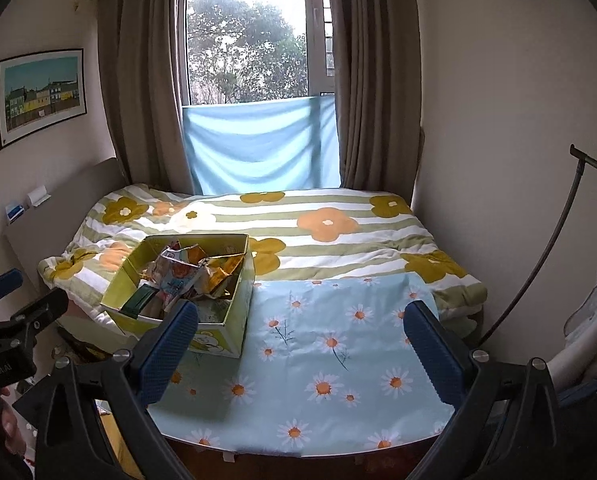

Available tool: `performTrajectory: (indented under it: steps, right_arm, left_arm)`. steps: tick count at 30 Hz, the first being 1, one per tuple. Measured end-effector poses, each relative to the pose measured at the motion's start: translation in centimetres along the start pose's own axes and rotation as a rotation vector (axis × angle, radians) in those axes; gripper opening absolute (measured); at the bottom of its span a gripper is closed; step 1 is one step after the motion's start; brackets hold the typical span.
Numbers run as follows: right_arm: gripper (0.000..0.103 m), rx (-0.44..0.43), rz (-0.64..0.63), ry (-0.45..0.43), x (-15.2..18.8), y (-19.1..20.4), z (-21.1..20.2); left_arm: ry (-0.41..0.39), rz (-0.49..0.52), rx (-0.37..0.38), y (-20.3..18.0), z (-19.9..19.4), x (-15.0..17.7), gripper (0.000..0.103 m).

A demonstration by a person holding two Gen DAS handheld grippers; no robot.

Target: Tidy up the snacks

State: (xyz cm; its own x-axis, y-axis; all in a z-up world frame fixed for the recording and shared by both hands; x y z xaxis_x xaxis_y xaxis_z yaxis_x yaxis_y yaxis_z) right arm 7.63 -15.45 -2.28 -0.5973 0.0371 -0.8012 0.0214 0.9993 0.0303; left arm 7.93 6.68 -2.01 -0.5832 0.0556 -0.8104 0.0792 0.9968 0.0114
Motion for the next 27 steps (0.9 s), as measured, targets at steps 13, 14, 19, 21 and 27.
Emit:
performTrajectory:
  steps: [13, 14, 19, 21, 27]
  right_arm:
    - [0.102, -0.003, -0.001, -0.018, 0.05, 0.33, -0.21]
    - [0.102, -0.003, 0.0, -0.018, 0.06, 0.35, -0.2]
    - [0.102, -0.005, -0.004, -0.019, 0.09, 0.34, -0.23]
    - [0.102, -0.003, -0.005, -0.018, 0.11, 0.38, -0.24]
    - [0.102, -0.006, 0.008, -0.016, -0.02, 0.02, 0.03]
  left_arm:
    - [-0.019, 0.007, -0.004, 0.43, -0.25, 0.21, 0.103]
    - [-0.021, 0.005, -0.004, 0.48, -0.24, 0.24, 0.103]
    - [-0.028, -0.006, -0.007, 0.58, -0.19, 0.29, 0.103]
    - [-0.03, -0.008, -0.012, 0.58, -0.13, 0.32, 0.103]
    - [-0.032, -0.015, -0.015, 0.6, 0.09, 0.34, 0.103]
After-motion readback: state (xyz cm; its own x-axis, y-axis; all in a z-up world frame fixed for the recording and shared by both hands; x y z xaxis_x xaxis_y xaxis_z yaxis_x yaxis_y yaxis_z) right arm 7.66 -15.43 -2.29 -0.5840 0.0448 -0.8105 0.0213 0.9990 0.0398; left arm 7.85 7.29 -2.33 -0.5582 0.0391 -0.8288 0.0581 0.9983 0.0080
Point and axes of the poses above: each gripper's, at about its wrist camera, not at the fingertips, and z roughly the way its jaws point, y to its left, x to its underside, the point moved 7 cm from there along z, roughly the way its jaws point, and after that the axes turned 4 degrees about y, right-handed, at the moved point
